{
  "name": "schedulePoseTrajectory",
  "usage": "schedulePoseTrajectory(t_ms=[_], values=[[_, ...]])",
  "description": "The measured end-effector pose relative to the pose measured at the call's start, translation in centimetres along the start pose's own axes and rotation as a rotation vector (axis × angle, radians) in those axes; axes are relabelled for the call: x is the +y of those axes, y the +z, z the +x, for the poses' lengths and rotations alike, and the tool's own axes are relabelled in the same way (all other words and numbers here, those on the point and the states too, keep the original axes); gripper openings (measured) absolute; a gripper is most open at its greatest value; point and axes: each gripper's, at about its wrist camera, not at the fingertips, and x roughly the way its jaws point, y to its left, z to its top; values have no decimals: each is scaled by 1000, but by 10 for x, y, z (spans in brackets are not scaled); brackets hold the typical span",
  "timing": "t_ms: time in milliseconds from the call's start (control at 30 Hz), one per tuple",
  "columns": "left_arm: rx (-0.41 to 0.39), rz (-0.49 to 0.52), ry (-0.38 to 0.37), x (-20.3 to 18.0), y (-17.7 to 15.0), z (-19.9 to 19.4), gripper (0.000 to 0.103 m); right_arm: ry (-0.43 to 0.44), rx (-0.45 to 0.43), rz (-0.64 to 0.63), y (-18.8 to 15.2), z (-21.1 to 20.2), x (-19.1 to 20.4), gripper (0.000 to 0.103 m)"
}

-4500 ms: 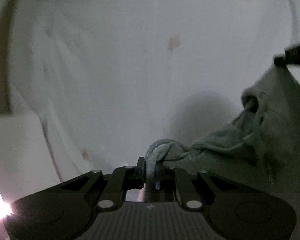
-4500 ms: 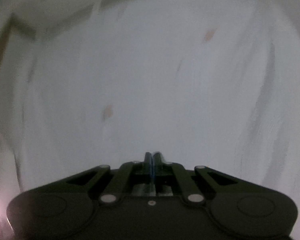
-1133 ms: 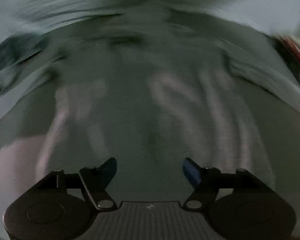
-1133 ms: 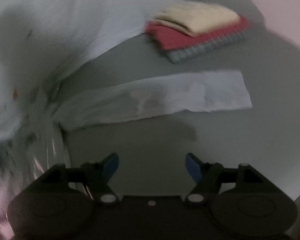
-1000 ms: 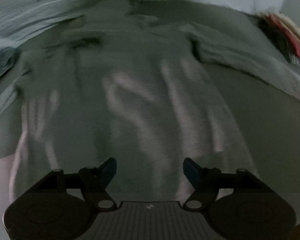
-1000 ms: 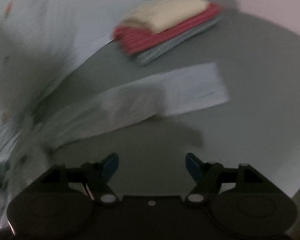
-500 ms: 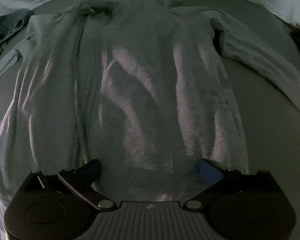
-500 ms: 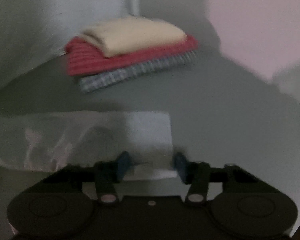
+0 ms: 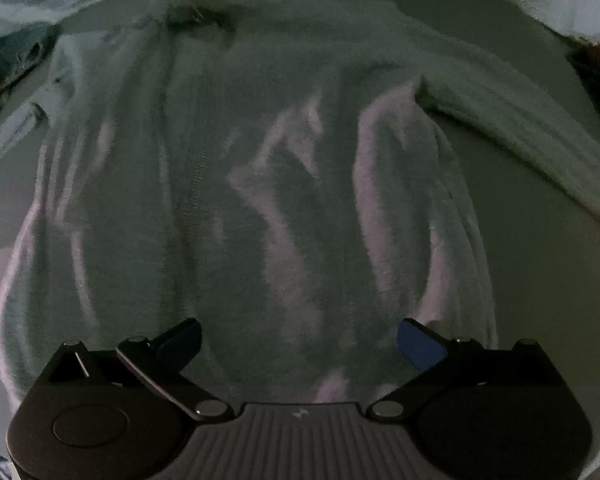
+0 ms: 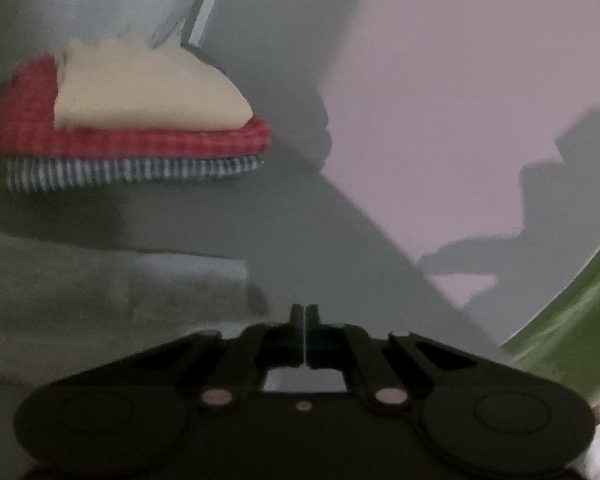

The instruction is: Fold clothes

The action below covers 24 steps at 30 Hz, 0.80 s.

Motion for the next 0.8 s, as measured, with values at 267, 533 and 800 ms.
schedulePoseTrajectory(t_ms=[267,533,800], values=[[-93,-95,85,118,-33,-31,103,308,95,133,-25,-98,36,40],[-107,-169,-1,203,-81,-24,98,952,252,26,-82,-238,132,56],[-195,-90,-69,189,-103,-33,9,827,174,-308,-103,-299,180,1]])
